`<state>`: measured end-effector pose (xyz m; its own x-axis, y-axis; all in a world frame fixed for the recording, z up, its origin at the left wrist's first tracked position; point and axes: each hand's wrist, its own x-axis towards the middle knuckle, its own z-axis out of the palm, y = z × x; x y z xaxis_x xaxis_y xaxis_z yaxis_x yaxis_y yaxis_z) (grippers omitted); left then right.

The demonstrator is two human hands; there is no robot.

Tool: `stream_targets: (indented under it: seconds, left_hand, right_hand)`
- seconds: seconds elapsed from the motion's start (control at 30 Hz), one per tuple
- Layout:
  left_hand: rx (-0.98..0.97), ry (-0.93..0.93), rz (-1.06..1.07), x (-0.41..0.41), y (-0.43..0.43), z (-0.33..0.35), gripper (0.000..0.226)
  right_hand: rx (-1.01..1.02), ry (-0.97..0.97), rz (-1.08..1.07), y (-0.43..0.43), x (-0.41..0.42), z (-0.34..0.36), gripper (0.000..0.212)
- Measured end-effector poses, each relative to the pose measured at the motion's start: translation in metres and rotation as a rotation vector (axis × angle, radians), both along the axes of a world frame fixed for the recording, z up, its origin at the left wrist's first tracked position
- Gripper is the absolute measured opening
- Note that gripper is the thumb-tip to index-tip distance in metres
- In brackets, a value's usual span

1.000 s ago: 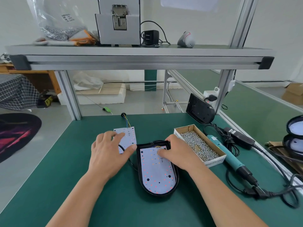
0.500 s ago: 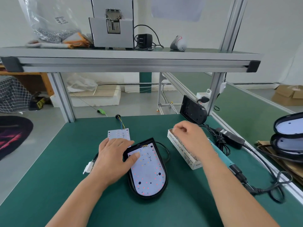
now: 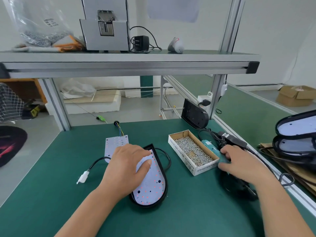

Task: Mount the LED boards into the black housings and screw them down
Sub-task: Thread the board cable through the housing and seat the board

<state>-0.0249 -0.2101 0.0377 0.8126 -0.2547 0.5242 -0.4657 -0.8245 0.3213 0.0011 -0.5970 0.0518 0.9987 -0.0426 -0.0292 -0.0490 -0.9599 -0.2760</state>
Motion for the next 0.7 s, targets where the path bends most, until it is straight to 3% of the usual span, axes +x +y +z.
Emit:
stream_targets:
  seconds: [0.07, 0.13, 0.3, 0.4, 0.53, 0.7]
  left_hand:
    - [-0.002, -0.04, -0.031, -0.003, -0.01, 0.002, 0.039]
    - [0.001, -0.04, -0.065, -0.004, -0.022, 0.007, 0.038]
    - [0.045, -0.007, -0.14, -0.005, -0.051, 0.018, 0.033]
    - [0.144, 0.05, -0.163, 0.0, -0.066, 0.028, 0.029]
    - [0.417, 0.154, -0.14, 0.017, -0.103, 0.039, 0.031]
    - [0.505, 0.208, -0.149, 0.04, -0.154, 0.04, 0.027]
  right_hand:
    - [-0.069, 0.033, 0.025, 0.005, 0.0, 0.001, 0.049]
    - [-0.093, 0.018, 0.02, 0.008, 0.002, 0.0, 0.051]
    - [0.113, -0.04, 0.01, -0.001, 0.006, 0.002, 0.018]
    - [0.357, -0.083, -0.026, -0.008, 0.009, 0.002, 0.011]
    - [0.824, -0.067, -0.08, -0.01, 0.009, 0.003, 0.036]
    - [1.244, -0.105, -0.081, -0.003, 0.012, -0.003, 0.031]
